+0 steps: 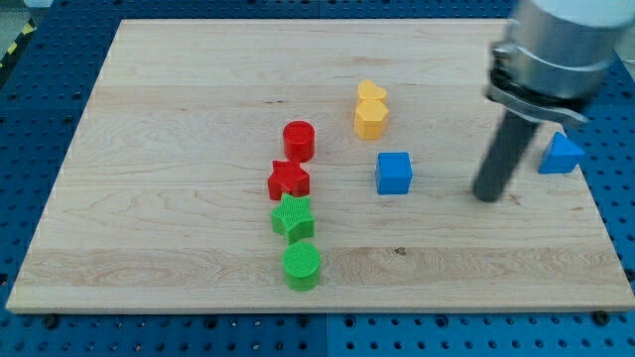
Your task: Move blue triangle above blue cube
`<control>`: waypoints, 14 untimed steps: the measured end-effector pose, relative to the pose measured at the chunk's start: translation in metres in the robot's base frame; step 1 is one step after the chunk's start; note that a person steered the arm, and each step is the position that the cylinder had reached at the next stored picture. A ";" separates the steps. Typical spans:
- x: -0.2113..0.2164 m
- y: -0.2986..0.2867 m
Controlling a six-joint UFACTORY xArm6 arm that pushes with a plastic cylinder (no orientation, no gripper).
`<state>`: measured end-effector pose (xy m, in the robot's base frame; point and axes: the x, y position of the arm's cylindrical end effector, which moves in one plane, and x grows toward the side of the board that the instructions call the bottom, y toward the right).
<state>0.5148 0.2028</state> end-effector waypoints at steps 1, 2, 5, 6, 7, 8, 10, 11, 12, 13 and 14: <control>0.020 0.069; 0.005 0.120; -0.070 0.118; -0.059 0.107; -0.057 0.083; -0.057 0.052; -0.056 0.017; -0.048 0.017; -0.043 0.017; -0.041 0.017; -0.040 0.009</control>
<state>0.4749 0.2119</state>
